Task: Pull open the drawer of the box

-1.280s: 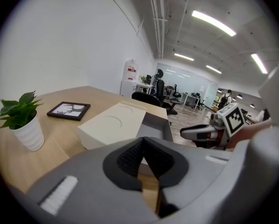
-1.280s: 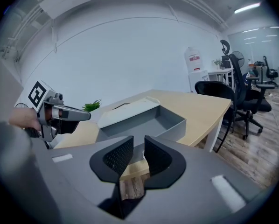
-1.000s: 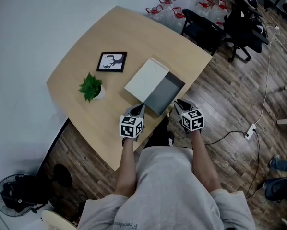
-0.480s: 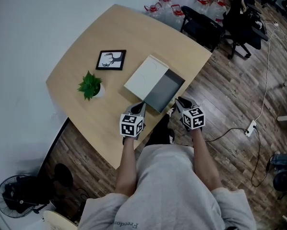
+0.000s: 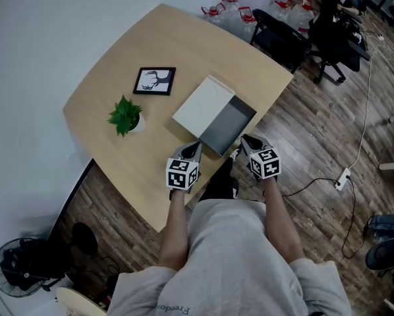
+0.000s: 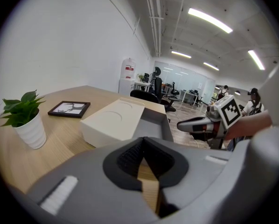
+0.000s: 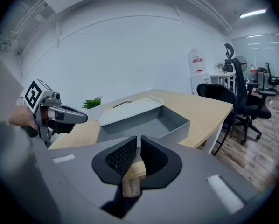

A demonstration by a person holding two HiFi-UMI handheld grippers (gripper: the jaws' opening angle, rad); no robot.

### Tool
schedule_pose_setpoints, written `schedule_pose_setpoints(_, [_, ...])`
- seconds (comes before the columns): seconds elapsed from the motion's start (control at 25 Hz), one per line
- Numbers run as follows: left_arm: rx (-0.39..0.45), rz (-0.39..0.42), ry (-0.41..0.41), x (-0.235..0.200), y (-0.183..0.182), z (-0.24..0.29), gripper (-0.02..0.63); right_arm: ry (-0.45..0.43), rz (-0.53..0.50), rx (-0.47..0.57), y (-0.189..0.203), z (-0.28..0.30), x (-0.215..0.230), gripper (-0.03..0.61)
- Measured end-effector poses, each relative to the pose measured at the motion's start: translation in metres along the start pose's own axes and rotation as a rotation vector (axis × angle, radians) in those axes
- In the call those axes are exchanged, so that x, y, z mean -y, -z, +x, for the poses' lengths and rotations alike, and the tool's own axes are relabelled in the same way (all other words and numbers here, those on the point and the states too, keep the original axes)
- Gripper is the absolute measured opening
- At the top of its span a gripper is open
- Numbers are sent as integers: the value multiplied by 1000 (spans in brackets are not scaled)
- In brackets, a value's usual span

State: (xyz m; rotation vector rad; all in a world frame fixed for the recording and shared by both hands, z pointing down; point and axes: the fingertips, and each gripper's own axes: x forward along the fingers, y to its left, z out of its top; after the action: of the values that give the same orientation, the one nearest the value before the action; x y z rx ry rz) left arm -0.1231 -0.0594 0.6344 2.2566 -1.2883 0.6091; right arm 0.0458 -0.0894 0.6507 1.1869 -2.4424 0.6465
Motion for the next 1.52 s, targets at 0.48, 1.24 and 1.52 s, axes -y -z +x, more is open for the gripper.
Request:
schedule_pose_setpoints(0.48, [19,-10,-1,-7,-5,-2,54,-40,-37,-19,-6,11,-8,2])
schedule_pose_setpoints(1.24, [16,-8,8,-6,-3,1,54,-46,-19,-1,-7,9,-5,2])
schedule_pose_setpoints(1.52, [16,-7,3,-6,-3,-2,54,-37,-28,2,-7,6,-5,2])
